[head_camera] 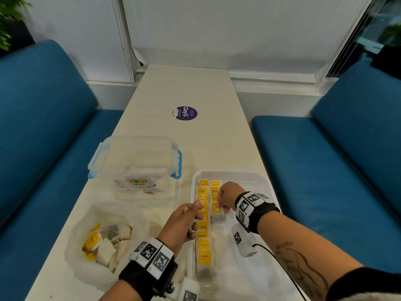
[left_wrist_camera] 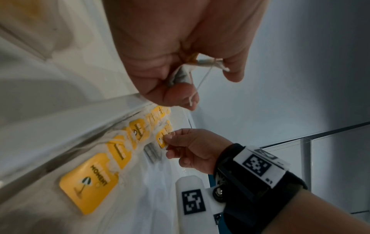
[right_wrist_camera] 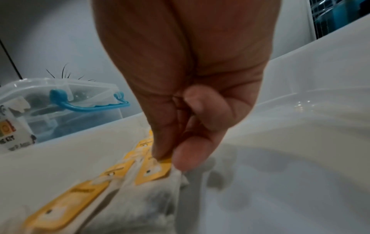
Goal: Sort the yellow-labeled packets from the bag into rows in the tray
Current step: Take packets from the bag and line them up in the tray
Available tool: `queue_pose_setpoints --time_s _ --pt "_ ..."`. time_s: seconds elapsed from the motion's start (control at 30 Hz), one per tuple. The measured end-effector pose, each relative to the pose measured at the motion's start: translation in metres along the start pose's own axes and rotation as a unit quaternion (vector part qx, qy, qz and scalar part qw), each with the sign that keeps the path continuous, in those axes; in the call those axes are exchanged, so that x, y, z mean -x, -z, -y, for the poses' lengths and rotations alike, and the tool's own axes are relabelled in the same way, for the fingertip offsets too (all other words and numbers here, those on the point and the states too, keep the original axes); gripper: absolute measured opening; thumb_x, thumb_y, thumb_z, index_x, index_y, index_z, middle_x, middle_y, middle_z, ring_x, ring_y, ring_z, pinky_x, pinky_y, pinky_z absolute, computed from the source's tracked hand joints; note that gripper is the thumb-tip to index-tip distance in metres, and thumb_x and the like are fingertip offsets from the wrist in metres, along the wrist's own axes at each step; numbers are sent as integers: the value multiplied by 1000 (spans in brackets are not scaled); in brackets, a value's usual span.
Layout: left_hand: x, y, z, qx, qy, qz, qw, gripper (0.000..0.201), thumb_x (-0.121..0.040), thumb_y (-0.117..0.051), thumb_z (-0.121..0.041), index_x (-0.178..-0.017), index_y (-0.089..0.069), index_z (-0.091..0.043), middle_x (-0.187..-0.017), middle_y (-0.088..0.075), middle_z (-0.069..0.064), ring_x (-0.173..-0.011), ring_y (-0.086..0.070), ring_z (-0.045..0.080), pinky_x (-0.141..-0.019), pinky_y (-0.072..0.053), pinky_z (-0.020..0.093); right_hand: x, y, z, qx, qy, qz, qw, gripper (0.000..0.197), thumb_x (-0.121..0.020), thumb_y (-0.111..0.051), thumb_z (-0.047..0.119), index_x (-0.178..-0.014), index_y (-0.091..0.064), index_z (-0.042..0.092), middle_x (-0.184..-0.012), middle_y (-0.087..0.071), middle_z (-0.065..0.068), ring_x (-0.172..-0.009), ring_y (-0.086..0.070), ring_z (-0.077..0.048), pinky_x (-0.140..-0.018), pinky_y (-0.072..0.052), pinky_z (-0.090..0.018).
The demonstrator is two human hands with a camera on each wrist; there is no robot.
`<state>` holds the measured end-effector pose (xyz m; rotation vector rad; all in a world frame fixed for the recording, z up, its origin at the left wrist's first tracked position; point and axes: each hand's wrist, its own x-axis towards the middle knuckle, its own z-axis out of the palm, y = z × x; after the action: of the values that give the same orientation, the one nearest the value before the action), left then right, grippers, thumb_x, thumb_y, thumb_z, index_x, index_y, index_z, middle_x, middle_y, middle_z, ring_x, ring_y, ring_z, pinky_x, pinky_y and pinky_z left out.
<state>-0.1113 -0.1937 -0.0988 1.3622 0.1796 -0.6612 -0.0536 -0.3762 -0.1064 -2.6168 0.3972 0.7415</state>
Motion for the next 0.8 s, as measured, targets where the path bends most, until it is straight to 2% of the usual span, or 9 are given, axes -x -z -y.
queue_pose_setpoints --time_s 0.07,0.13,0.23,0.33,0.47,0.63,0.7,0.73,0.8 --pt "1 -1 -1 12 9 16 1000 38 -92 -46 -44 -106 -60 -11 -83 -55 3 -56 -42 10 -48 -35 20 1 -1 3 39 -7 1 999 21 -84 -67 25 -74 -52 14 -87 -66 -5 -64 -67 -7 -71 -56 -25" --pt "1 -1 -2 39 24 33 998 46 -91 -42 -50 -106 -60 -11 -79 -56 3 -51 -43 9 -48 -33 21 8 4 5 32 8 -51 998 25 -82 -70 29 -86 -51 13 -102 -64 -7 -95 -63 -22 -87 -51 -33" --pt "-1 -1 -2 90 44 68 993 54 -89 -35 -57 -104 -59 -11 -73 -57 4 -45 -43 10 -45 -32 21 35 20 10 -128 88 -130 979 20 -78 -73 17 -75 -54 17 -78 -55 5 -76 -54 -13 -67 -43 -21" --pt "0 -5 -4 115 47 94 988 58 -87 -32 -61 -103 -57 -12 -69 -54 2 -44 -42 9 -44 -34 21 78 32 26 -197 186 -72 960 26 -72 -77 10 -65 -55 21 -62 -52 10 -54 -47 0 -50 -38 -9" --pt "4 -15 -5 78 16 109 991 57 -88 -27 -62 -99 -61 -17 -62 -57 -3 -50 -45 7 -56 -36 24 115 18 42 -134 217 9 967 28 -66 -83 20 -70 -55 22 -66 -54 10 -57 -48 -3 -57 -41 -16" --pt "4 -21 -3 78 -15 79 994 60 -88 -22 -63 -96 -54 -13 -74 -63 2 -57 -57 9 -62 -40 26 117 3 36 -169 202 -67 962 16 -79 -71 15 -72 -57 19 -62 -55 9 -52 -50 -4 -54 -43 -16" --pt "1 -21 2 57 -25 47 997 62 -86 -25 -64 -106 -52 -12 -94 -56 10 -79 -55 18 -65 -43 27 119 3 29 -203 186 -75 958 14 -83 -66 13 -73 -59 17 -62 -57 7 -50 -52 -7 -55 -47 -21" --pt "0 -23 4 50 -31 36 998 57 -90 -26 -60 -107 -51 -11 -101 -52 10 -87 -52 23 -67 -45 28 120 2 27 -215 180 -79 957 16 -84 -65 13 -70 -58 19 -63 -57 5 -49 -53 -7 -55 -47 -21" --pt "-1 -25 9 39 -49 16 998 37 -99 -29 -42 -104 -47 -10 -95 -51 14 -85 -51 24 -68 -45 29 123 2 25 -236 169 -77 954 14 -82 -68 15 -73 -59 19 -63 -59 2 -45 -53 -4 -51 -45 -17"
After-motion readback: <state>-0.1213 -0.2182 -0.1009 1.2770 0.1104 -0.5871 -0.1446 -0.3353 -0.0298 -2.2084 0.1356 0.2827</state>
